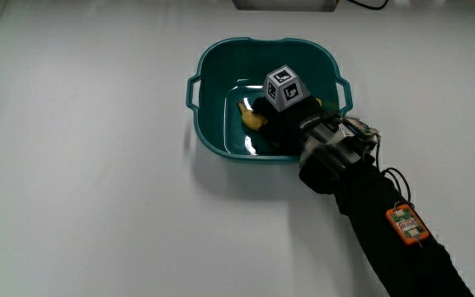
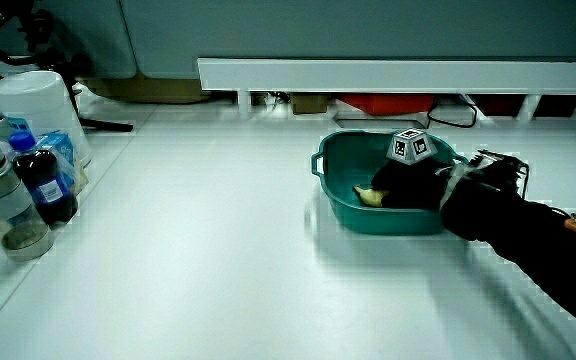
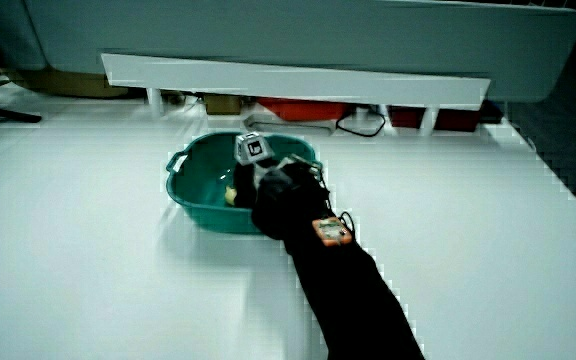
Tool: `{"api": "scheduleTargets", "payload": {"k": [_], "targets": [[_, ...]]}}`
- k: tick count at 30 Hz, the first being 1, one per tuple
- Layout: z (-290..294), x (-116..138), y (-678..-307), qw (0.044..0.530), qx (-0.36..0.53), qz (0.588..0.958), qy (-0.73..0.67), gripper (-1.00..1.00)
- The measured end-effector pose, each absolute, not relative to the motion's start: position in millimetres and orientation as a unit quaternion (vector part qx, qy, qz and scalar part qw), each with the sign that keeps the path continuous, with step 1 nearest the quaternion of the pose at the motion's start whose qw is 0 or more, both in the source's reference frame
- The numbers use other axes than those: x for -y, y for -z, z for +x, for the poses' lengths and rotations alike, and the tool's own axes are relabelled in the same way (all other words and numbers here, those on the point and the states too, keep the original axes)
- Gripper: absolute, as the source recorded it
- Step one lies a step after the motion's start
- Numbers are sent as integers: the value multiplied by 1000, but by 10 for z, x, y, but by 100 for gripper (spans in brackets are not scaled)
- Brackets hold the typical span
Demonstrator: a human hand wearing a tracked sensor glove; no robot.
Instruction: Place banana into plate
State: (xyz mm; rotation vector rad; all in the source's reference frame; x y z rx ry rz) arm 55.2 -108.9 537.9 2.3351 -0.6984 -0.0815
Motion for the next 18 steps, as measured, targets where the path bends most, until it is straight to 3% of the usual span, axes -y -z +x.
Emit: {"api": "scheduleTargets", "payload": {"k": [9, 18], "targets": [[504, 1051, -5407, 331, 273, 901, 68, 0], [539, 1054, -5451, 342, 262, 900, 62, -36]]}}
